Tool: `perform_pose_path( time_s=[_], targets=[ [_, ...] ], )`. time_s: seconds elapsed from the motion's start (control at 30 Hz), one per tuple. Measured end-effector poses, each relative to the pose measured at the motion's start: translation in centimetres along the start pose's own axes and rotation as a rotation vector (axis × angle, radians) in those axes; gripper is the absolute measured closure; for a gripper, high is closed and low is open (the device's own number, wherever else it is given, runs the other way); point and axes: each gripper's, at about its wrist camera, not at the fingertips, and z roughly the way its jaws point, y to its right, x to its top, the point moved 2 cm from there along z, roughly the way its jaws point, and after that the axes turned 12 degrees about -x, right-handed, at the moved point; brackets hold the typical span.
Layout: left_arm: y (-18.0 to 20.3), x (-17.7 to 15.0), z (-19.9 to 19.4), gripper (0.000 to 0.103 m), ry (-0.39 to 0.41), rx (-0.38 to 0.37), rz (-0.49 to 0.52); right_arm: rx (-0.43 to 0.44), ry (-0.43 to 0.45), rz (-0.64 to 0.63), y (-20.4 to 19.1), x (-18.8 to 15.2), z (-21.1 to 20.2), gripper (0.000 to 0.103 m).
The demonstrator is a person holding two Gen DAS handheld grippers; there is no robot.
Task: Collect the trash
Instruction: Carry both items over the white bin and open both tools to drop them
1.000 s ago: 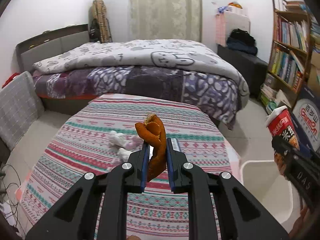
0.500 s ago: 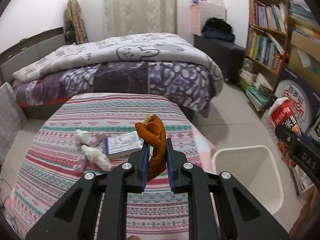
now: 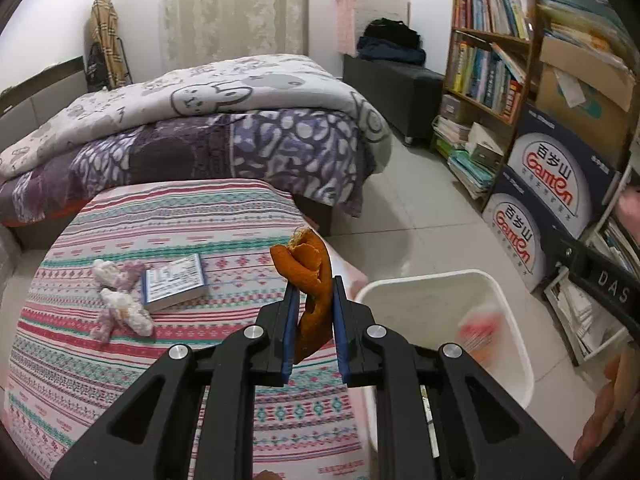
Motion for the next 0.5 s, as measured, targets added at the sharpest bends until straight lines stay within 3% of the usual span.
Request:
perform_pose_path(
  time_s=[0.5],
  targets=[
    [4.6, 0.2, 2.1, 0.086, -0.052, -0.164, -0.018, -0.068, -0.030, 0.124, 5.4, 0.8, 1.5, 0.028]
  ],
)
